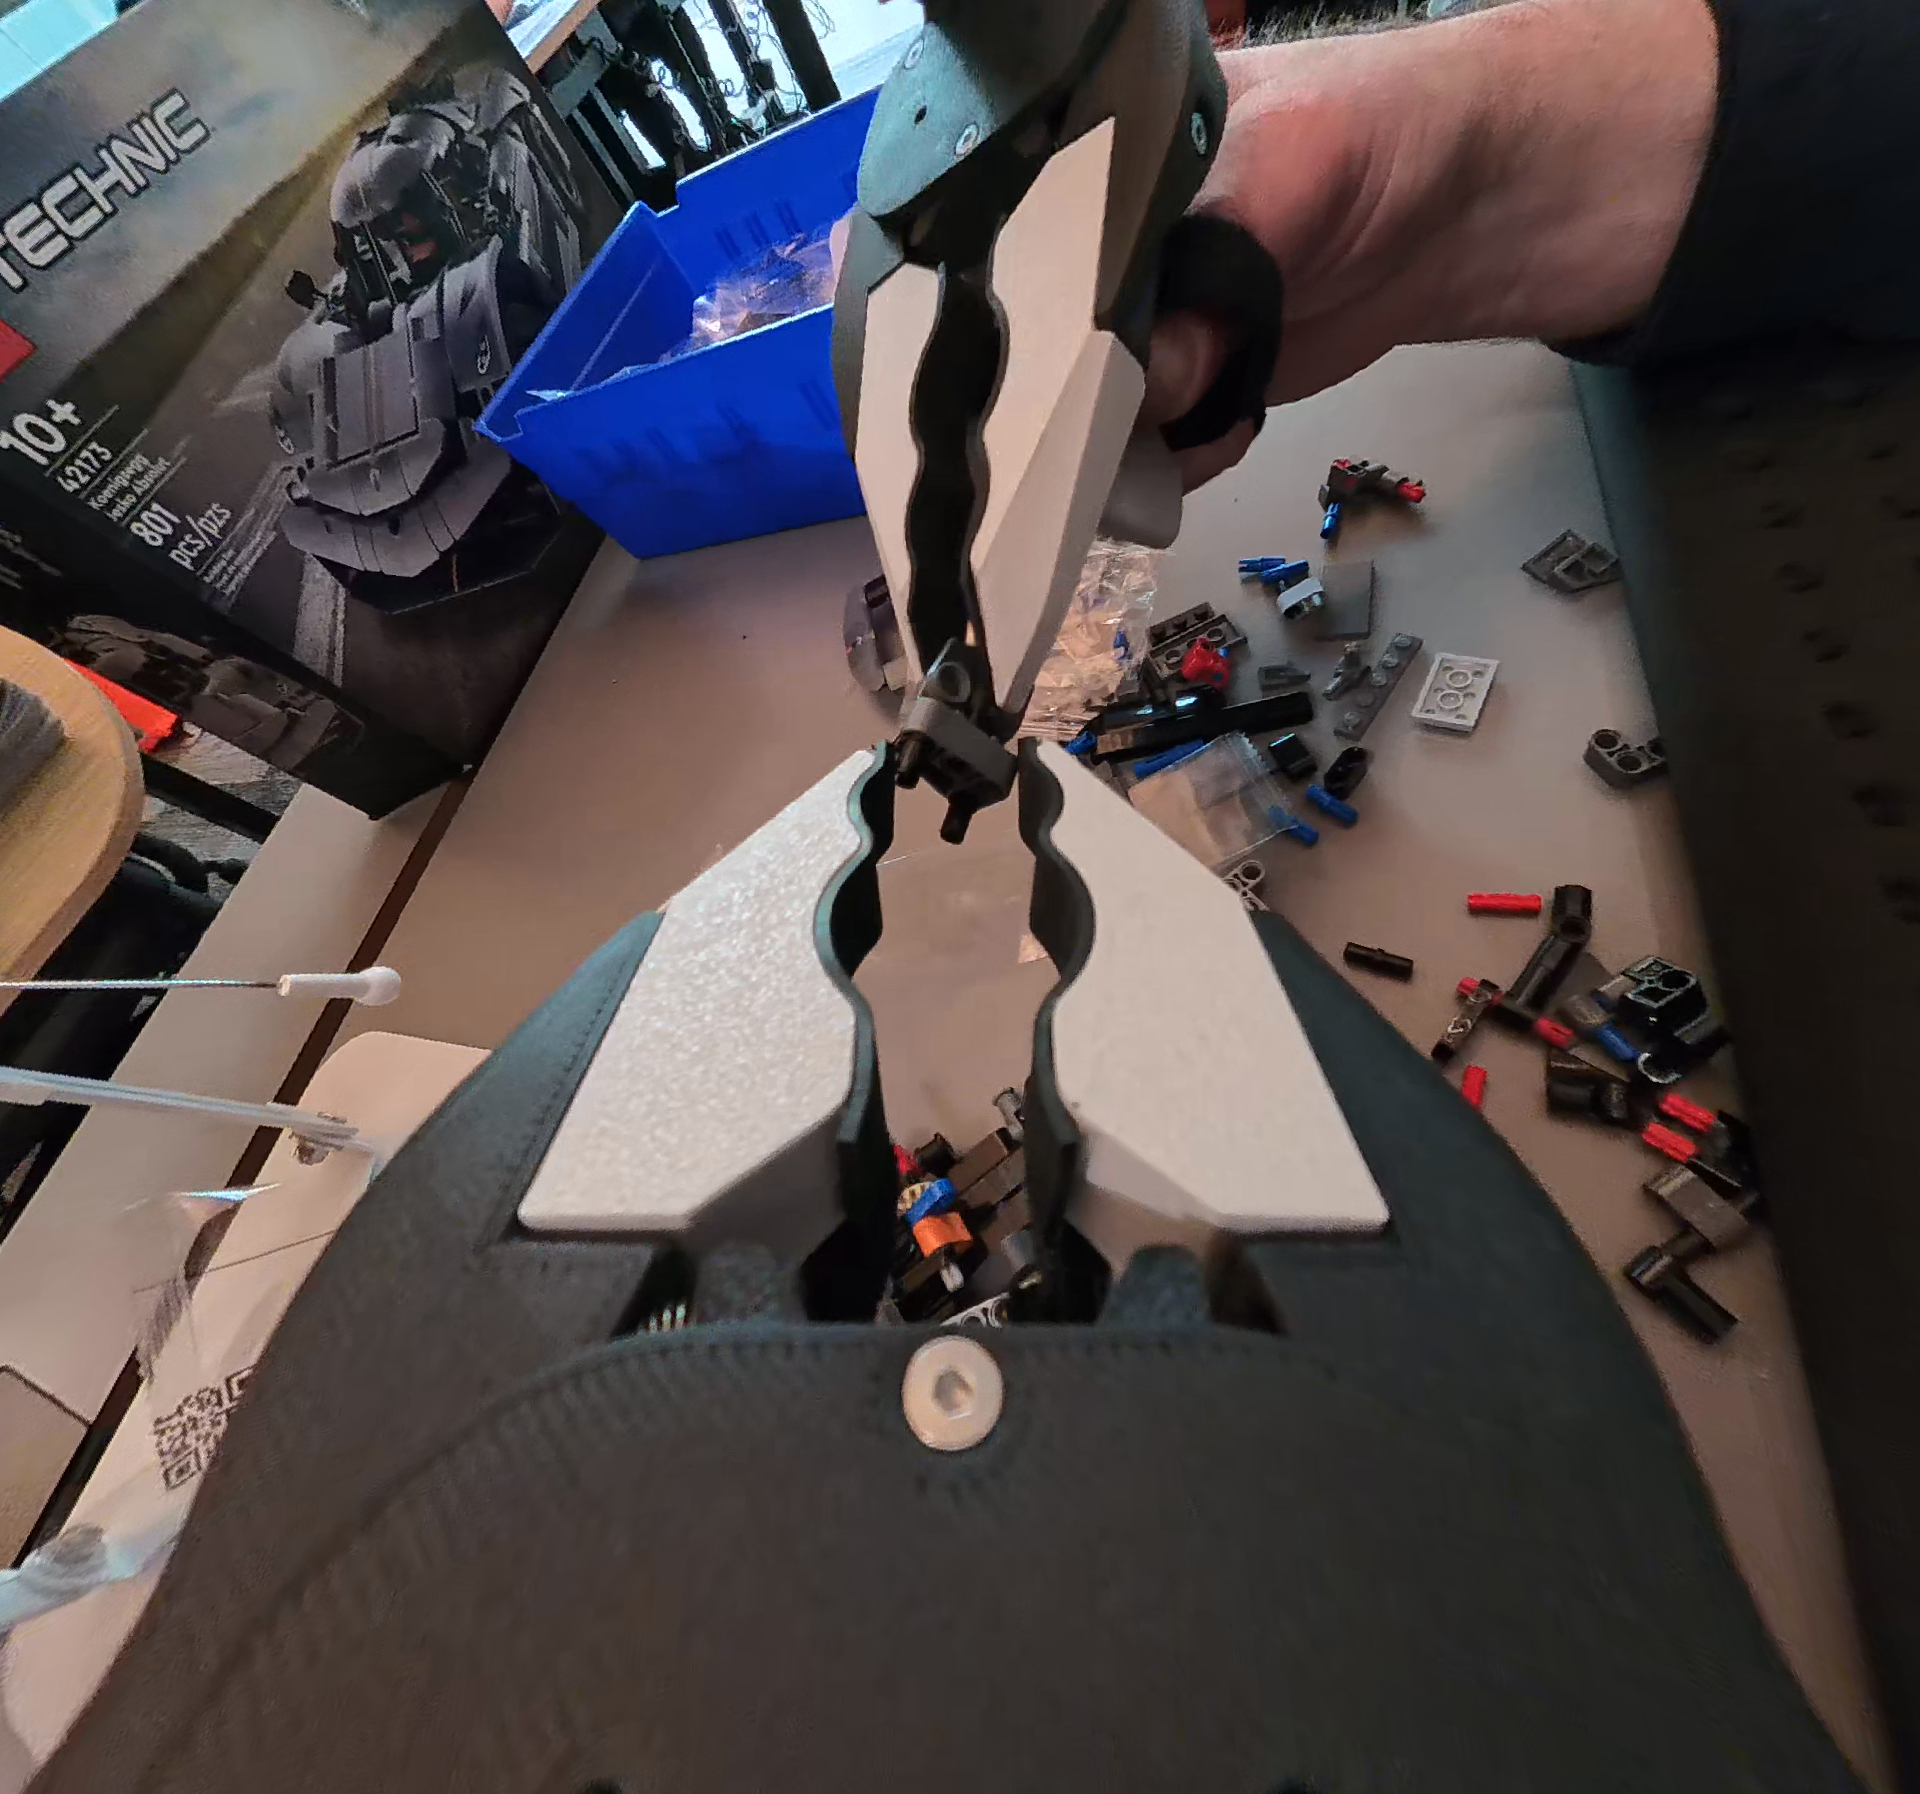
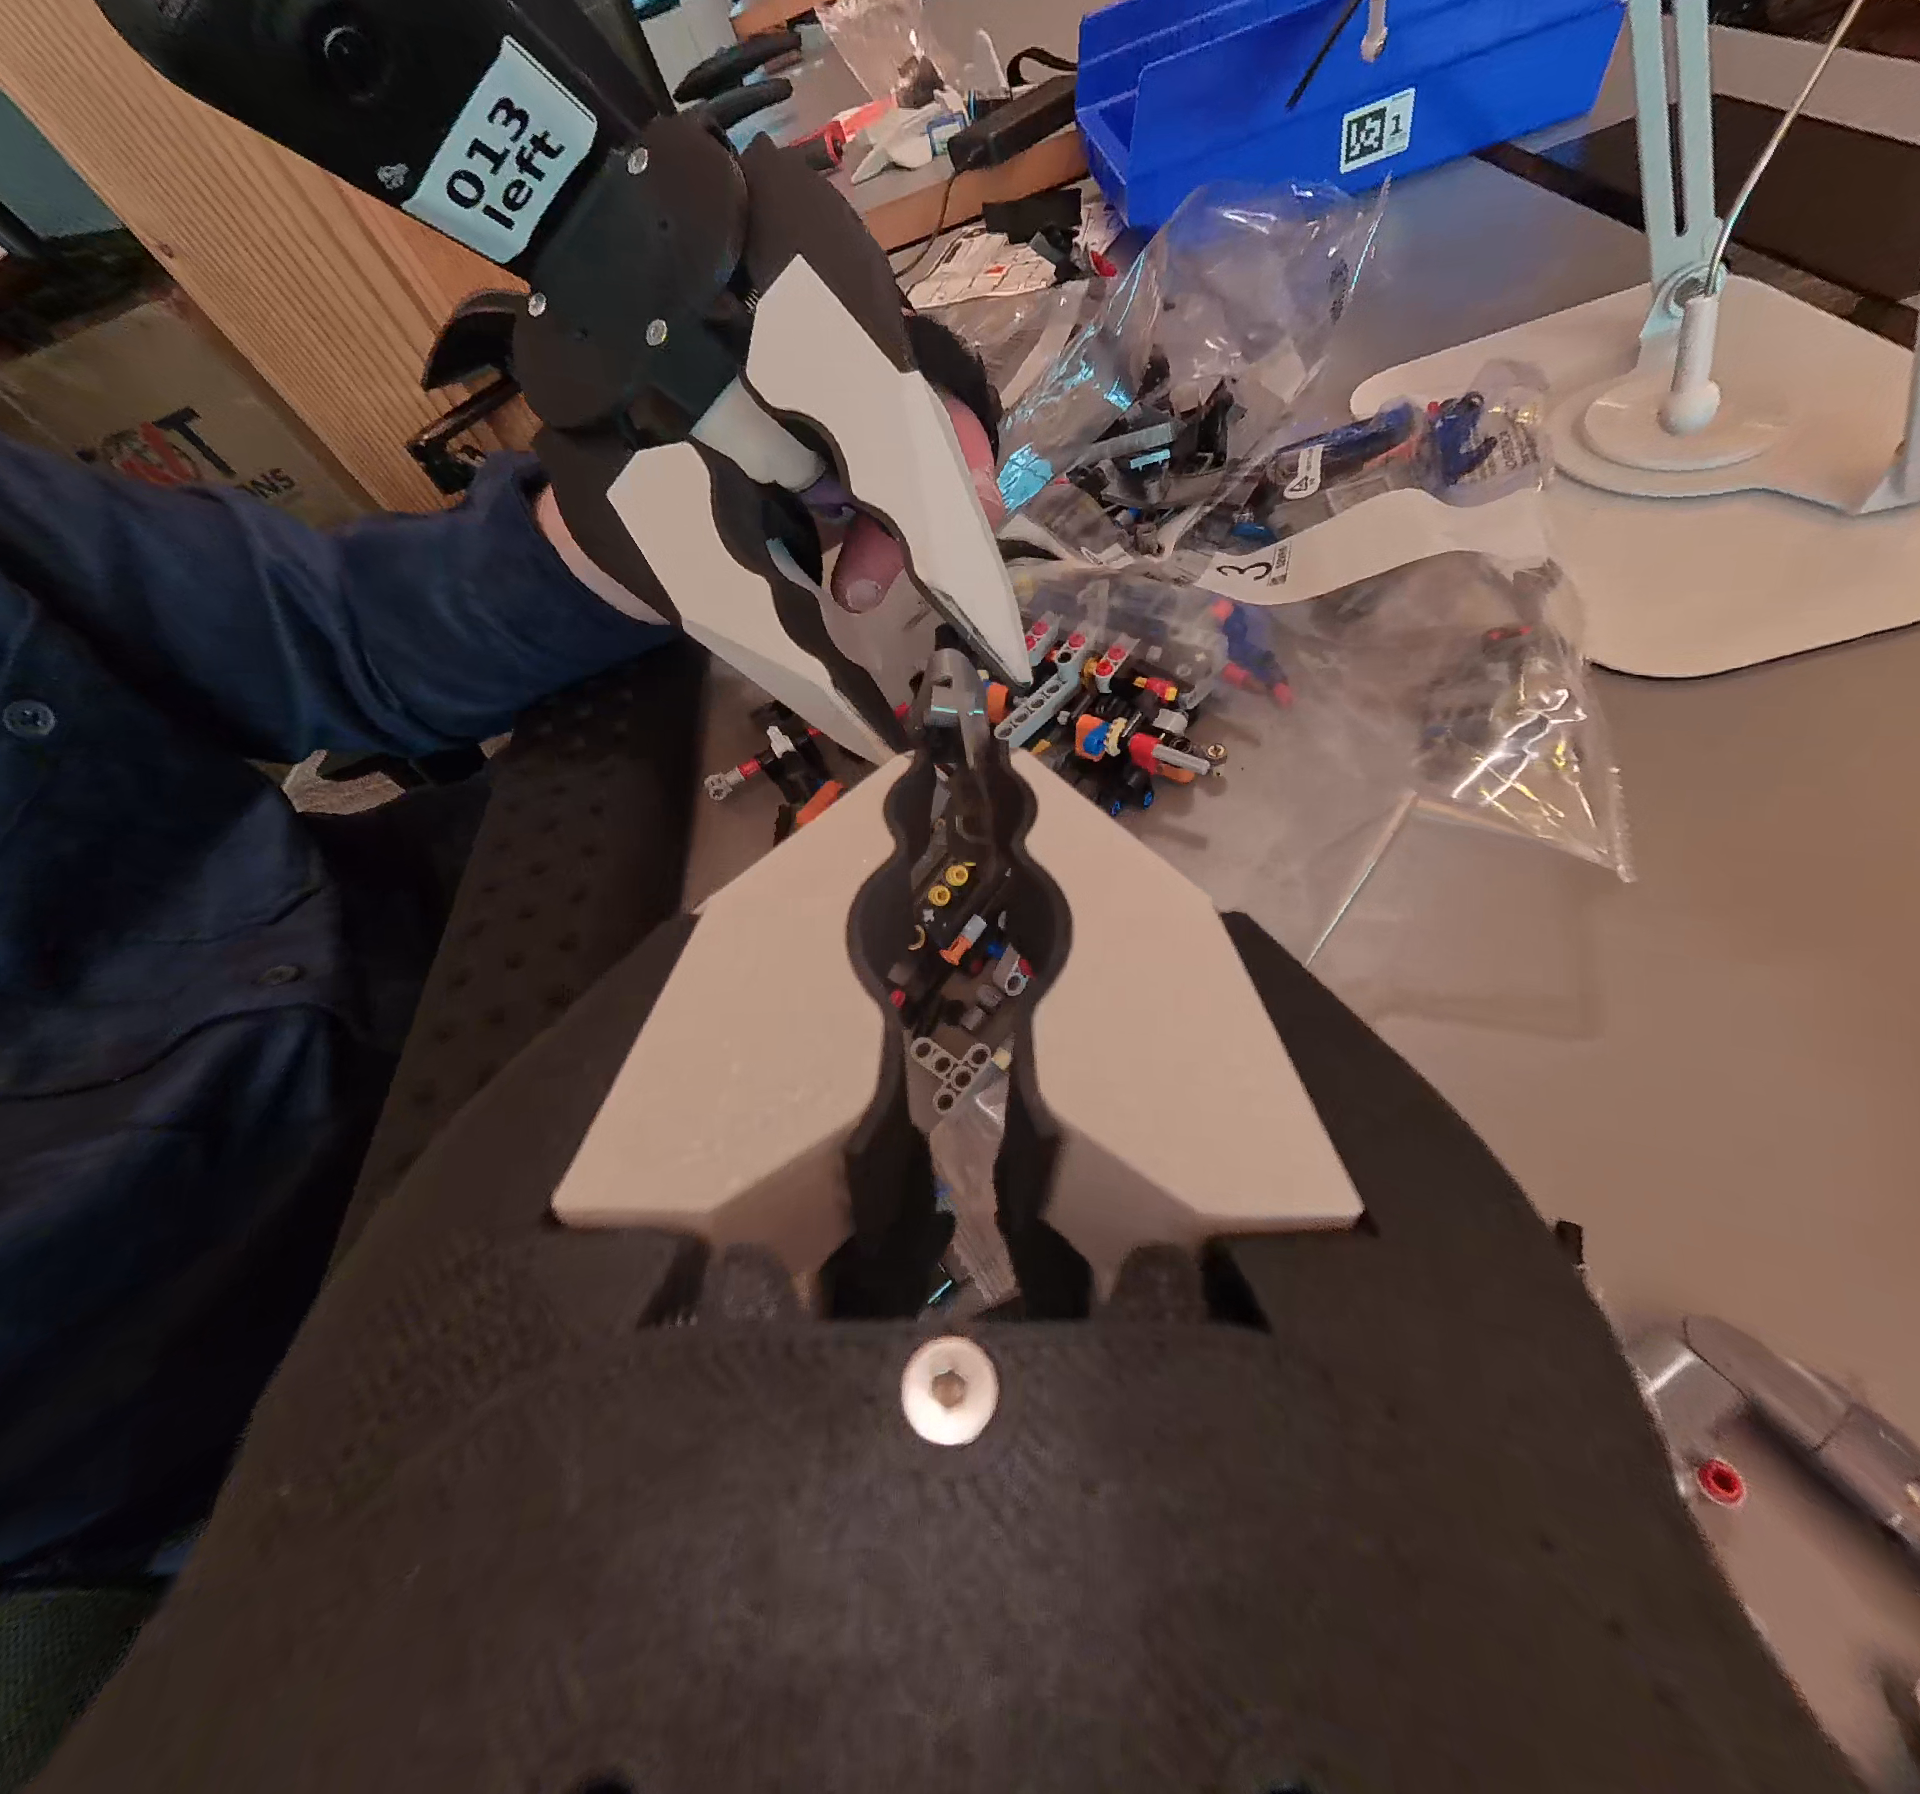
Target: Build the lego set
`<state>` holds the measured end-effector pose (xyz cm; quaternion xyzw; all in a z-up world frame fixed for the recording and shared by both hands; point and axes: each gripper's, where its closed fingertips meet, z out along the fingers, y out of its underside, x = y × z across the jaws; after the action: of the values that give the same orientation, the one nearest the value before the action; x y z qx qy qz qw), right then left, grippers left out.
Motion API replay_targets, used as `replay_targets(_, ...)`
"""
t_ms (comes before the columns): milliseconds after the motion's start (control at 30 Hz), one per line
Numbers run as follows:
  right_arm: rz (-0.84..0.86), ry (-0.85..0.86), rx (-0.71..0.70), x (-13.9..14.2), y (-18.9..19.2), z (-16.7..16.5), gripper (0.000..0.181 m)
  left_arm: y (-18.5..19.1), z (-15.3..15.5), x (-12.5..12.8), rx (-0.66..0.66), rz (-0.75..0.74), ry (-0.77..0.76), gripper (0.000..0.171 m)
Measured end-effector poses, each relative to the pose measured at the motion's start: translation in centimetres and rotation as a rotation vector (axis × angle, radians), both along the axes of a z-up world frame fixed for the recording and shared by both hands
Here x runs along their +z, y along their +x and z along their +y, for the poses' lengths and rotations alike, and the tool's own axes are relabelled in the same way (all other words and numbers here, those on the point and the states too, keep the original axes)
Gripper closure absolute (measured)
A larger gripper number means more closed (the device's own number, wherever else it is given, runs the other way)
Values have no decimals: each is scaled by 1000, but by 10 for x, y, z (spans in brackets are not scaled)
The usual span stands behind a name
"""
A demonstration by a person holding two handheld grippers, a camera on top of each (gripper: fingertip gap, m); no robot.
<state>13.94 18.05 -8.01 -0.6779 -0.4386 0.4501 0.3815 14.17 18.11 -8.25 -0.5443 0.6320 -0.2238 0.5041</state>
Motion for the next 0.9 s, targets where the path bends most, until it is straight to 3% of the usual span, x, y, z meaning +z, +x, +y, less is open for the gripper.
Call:
replay_targets(467,-71,102,19,-3,-1,-5,179,-8,-8,11,-84,-89,-166,164)
replay_targets(633,-61,171,-1,3,-2,-4,176,-9,-10,17,-88,-109,-164,169)
replay_targets(733,-71,209,10,3,-6,-7,159,-7,-11,14,-80,-84,-135,171)
replay_targets(833,-82,220,28,0,-11,-9,158,-3,-13,9,-85,-57,-117,170)
replay_targets(900,-102,228,24,-4,-12,-9,168,-2,-15,7,-92,-43,-115,170)
